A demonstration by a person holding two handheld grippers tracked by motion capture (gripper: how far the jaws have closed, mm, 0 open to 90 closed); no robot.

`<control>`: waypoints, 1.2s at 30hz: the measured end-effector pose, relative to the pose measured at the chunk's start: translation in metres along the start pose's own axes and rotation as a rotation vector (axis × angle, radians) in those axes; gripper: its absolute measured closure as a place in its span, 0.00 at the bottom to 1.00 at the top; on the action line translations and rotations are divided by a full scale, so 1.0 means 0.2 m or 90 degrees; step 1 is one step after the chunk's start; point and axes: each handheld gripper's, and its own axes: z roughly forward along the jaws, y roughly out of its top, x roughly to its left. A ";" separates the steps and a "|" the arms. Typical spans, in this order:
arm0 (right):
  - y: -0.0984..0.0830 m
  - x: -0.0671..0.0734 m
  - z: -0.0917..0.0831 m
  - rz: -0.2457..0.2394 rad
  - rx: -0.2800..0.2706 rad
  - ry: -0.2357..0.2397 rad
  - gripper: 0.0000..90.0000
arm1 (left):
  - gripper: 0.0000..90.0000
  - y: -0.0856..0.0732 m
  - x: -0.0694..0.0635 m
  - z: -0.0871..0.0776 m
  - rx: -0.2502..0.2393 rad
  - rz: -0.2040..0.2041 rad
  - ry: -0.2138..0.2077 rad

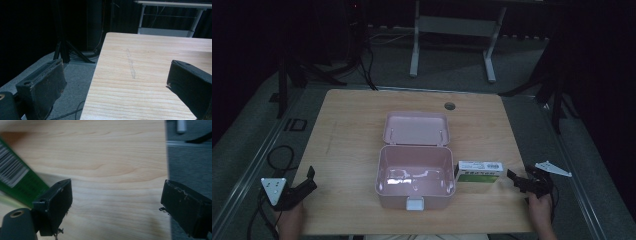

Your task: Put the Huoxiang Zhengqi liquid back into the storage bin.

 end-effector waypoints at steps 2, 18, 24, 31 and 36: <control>0.00 0.00 0.01 -0.006 0.024 0.016 0.11 | 0.02 0.00 0.00 0.00 0.001 -0.001 0.001; 0.07 0.02 0.04 -0.059 0.157 0.039 0.11 | 0.02 0.00 0.00 0.00 0.002 0.003 -0.001; 0.12 0.03 0.04 -0.122 0.242 0.064 0.11 | 0.02 0.00 0.00 0.00 0.001 0.002 -0.005; 0.15 0.07 0.02 -0.193 0.321 0.111 0.11 | 0.02 0.00 0.00 0.00 0.003 0.005 -0.006; 0.16 0.12 0.00 -0.260 0.375 0.155 0.11 | 0.02 0.00 0.00 0.00 0.003 0.008 -0.006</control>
